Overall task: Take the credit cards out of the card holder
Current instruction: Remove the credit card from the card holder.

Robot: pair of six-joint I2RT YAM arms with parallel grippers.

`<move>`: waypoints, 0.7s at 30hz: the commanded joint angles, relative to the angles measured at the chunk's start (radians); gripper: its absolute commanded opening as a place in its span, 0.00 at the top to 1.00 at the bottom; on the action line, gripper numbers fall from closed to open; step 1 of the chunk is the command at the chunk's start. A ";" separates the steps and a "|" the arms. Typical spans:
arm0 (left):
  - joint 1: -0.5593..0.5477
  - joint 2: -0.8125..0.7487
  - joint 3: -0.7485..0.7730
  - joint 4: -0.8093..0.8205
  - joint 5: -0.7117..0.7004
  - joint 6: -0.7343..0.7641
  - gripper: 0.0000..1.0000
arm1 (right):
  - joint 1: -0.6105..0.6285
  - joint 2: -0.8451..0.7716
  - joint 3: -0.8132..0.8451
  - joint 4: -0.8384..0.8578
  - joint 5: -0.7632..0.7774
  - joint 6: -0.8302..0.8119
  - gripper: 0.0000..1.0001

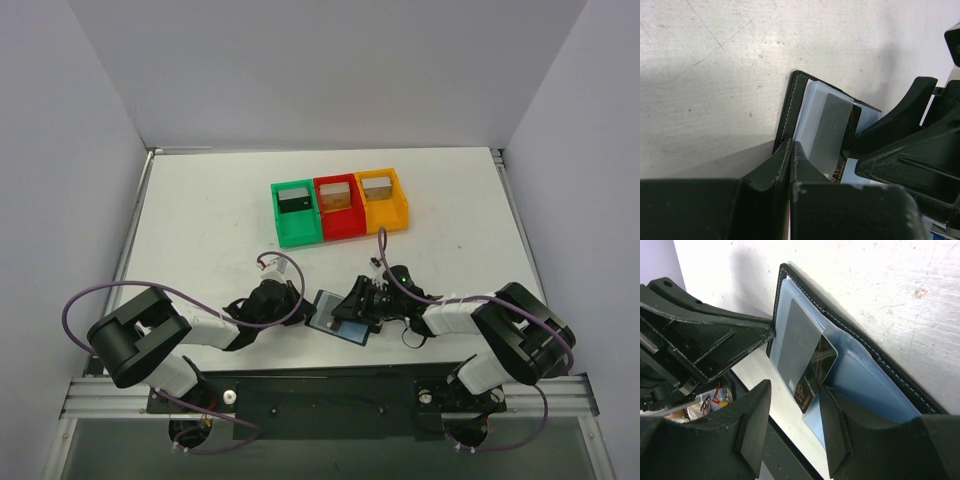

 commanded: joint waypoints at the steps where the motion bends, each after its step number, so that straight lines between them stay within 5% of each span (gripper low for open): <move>1: -0.006 0.018 -0.019 -0.037 -0.017 0.006 1.00 | -0.013 0.030 -0.014 0.061 0.018 0.018 0.64; 21: -0.008 0.008 -0.020 -0.042 -0.019 0.009 1.00 | -0.044 0.067 -0.046 0.144 -0.011 0.041 0.96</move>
